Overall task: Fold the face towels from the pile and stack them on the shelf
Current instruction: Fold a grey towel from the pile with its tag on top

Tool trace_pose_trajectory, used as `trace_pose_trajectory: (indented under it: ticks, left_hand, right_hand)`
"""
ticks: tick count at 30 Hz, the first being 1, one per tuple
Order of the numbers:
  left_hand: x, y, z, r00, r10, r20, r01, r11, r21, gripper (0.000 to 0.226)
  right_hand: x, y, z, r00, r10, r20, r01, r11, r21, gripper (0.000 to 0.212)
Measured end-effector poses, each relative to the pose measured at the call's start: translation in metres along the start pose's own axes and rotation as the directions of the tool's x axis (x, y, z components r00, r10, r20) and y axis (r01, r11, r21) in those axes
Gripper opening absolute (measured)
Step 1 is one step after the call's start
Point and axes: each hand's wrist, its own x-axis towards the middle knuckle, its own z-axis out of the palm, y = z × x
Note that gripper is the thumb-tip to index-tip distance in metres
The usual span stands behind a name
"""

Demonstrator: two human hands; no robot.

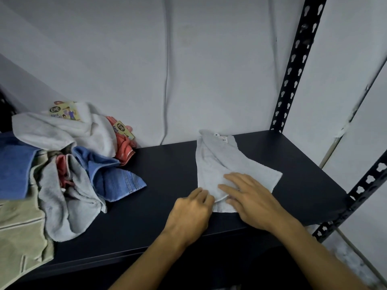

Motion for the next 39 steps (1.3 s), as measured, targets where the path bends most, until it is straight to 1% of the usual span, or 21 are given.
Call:
trace_pose_trajectory:
  ticks: [1,3,6,8,9,10,13,15,17,18,20,21,23,25,27,29,32,34,36,38,39]
  left_hand:
    - [-0.002,0.002,0.0,1.0,-0.013,-0.016,0.013,1.0,-0.008,0.025]
    - [-0.005,0.004,0.001,0.999,-0.002,-0.035,0.001,1.0,-0.024,0.033]
    - [-0.005,0.004,0.004,0.996,0.05,-0.076,-0.054,0.998,-0.044,0.039]
    - [-0.004,0.005,0.002,0.992,0.051,-0.114,-0.061,0.995,-0.085,0.05]
    - [-0.004,0.005,0.0,0.99,0.055,-0.133,-0.067,0.994,-0.087,0.055]
    - [-0.004,0.006,-0.001,0.987,0.065,-0.146,-0.076,0.995,-0.072,0.057]
    - [-0.004,0.005,-0.003,0.981,0.132,-0.139,-0.139,0.99,-0.039,0.057]
    - [-0.005,0.005,-0.003,0.981,0.156,-0.117,-0.162,0.986,-0.045,0.059]
    - [-0.006,0.004,-0.002,0.983,0.155,-0.102,-0.162,0.985,-0.065,0.059]
    - [-0.006,0.003,-0.001,0.982,0.156,-0.105,-0.166,0.982,-0.092,0.054]
    - [-0.008,0.0,-0.001,0.98,0.159,-0.12,-0.179,0.968,-0.173,0.032]
    - [-0.01,-0.003,-0.002,0.983,0.137,-0.123,-0.161,0.964,-0.213,0.027]
    - [-0.015,-0.014,-0.003,0.988,0.086,-0.128,-0.115,0.962,-0.247,0.03]
    - [-0.019,-0.027,0.0,0.994,0.021,-0.104,-0.044,0.972,-0.232,0.032]
    - [-0.02,-0.038,0.002,0.996,-0.083,-0.042,0.071,0.971,-0.229,0.037]
    - [-0.014,-0.044,0.001,0.983,-0.178,0.039,0.182,0.949,-0.258,0.04]
    - [-0.003,-0.046,0.0,0.959,-0.221,0.175,0.268,0.908,-0.323,0.045]
    - [0.005,-0.045,0.0,0.948,-0.221,0.228,0.29,0.895,-0.339,0.05]
    - [0.01,-0.043,0.003,0.942,-0.221,0.254,0.3,0.892,-0.337,0.052]
    - [0.011,-0.042,0.006,0.938,-0.233,0.256,0.313,0.887,-0.339,0.052]
    - [0.011,-0.042,0.007,0.936,-0.24,0.255,0.32,0.884,-0.341,0.052]
  right_hand:
    - [-0.001,-0.003,0.002,1.0,-0.023,-0.005,0.023,1.0,0.006,0.034]
    - [-0.002,-0.01,0.004,1.0,0.005,-0.014,-0.004,0.997,0.076,0.04]
    - [-0.001,-0.012,0.009,0.99,0.091,-0.109,-0.074,0.986,0.152,0.039]
    - [-0.003,-0.015,0.011,0.965,0.183,-0.186,-0.146,0.97,0.195,0.038]
    - [-0.003,-0.017,0.011,0.952,0.198,-0.233,-0.156,0.97,0.189,0.038]
    - [-0.003,-0.019,0.011,0.942,0.186,-0.281,-0.141,0.975,0.173,0.037]
    - [-0.005,-0.021,0.008,0.914,0.082,-0.397,-0.053,0.995,0.084,0.037]
    - [-0.007,-0.019,0.006,0.9,0.042,-0.435,-0.041,0.999,0.011,0.039]
    - [-0.011,-0.017,0.006,0.909,0.036,-0.416,-0.055,0.998,-0.033,0.04]
    - [-0.013,-0.015,0.006,0.921,0.037,-0.387,-0.058,0.997,-0.043,0.039]
    - [-0.018,-0.013,0.003,0.957,0.017,-0.289,-0.036,0.998,-0.06,0.039]
    - [-0.02,-0.013,0.001,0.974,0.003,-0.228,-0.018,0.998,-0.066,0.038]
    - [-0.023,-0.013,-0.006,0.99,0.002,-0.138,-0.009,0.999,-0.047,0.035]
    - [-0.023,-0.017,-0.013,0.996,0.017,-0.086,-0.017,1.0,-0.005,0.032]
    - [-0.019,-0.024,-0.02,0.999,0.036,-0.03,-0.033,0.997,0.073,0.032]
    - [-0.014,-0.032,-0.023,0.998,0.052,0.035,-0.056,0.99,0.126,0.037]
    - [-0.005,-0.04,-0.024,0.988,0.032,0.148,-0.059,0.981,0.182,0.044]
    - [-0.001,-0.043,-0.024,0.978,0.026,0.209,-0.077,0.967,0.242,0.043]
    - [-0.001,-0.043,-0.021,0.98,0.021,0.197,-0.072,0.964,0.255,0.038]
    - [-0.002,-0.043,-0.015,0.994,0.027,0.11,-0.053,0.971,0.235,0.034]
    - [-0.003,-0.043,-0.011,0.996,0.057,0.072,-0.073,0.967,0.243,0.032]
